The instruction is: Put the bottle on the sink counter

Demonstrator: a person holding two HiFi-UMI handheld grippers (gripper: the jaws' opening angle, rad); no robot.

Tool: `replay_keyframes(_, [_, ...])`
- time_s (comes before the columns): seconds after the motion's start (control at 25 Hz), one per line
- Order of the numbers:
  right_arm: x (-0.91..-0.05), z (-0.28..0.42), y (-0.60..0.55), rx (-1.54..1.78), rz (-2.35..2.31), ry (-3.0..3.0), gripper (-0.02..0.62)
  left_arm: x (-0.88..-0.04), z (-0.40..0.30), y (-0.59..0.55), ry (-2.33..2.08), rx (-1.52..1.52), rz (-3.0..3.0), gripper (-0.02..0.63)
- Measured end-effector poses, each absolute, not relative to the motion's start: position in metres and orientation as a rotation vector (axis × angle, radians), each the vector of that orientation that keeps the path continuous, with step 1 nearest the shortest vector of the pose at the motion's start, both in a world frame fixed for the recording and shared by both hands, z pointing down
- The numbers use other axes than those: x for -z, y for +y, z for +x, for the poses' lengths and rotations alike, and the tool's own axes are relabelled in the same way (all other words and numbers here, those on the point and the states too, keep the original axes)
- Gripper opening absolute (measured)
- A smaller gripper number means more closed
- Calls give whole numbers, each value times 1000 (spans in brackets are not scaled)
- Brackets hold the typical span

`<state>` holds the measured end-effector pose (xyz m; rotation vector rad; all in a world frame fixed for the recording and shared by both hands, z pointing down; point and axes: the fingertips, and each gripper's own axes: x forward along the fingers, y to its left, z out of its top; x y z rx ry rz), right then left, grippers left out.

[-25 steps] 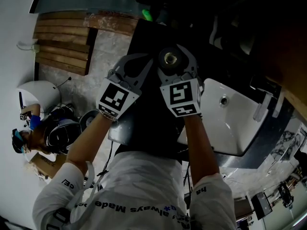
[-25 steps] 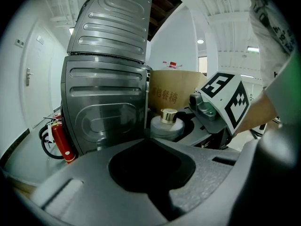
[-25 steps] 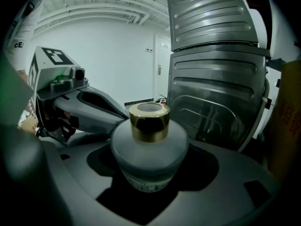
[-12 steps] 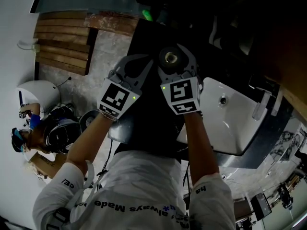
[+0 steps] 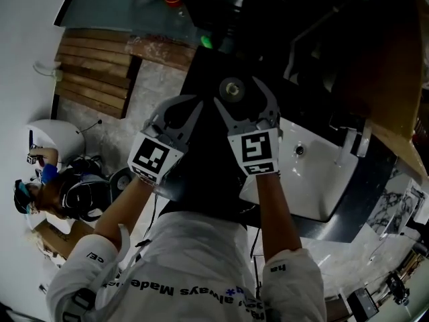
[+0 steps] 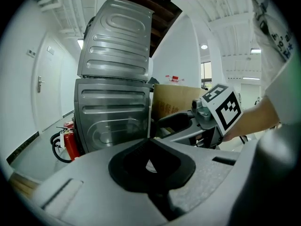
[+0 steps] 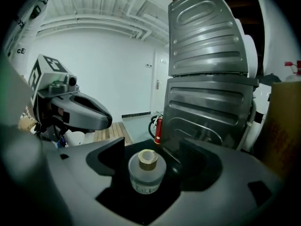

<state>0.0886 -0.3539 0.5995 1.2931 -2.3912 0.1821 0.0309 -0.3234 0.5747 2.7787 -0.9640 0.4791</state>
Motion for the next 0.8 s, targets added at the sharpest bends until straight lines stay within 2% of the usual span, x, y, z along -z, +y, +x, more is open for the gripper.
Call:
replay_keyframes(0.2, [-546,96,-324,-193,1342,-2443,334,-527,23,-301,-988,-399,2793,3])
replay_keyframes(0.32, [-516,91,-301,-208,1317,-2470,249,-500,20,-286,-997,-336,2797,3])
replay_keyframes(0.56, [-463,79,-261,-219,1338,-2551,128,-456,18,-254,-972,-274,2819,3])
replay_keyframes(0.8, [-419,68,-228,-231,1362,-2596,66,-418,21,-218,-940,-202,2831,3])
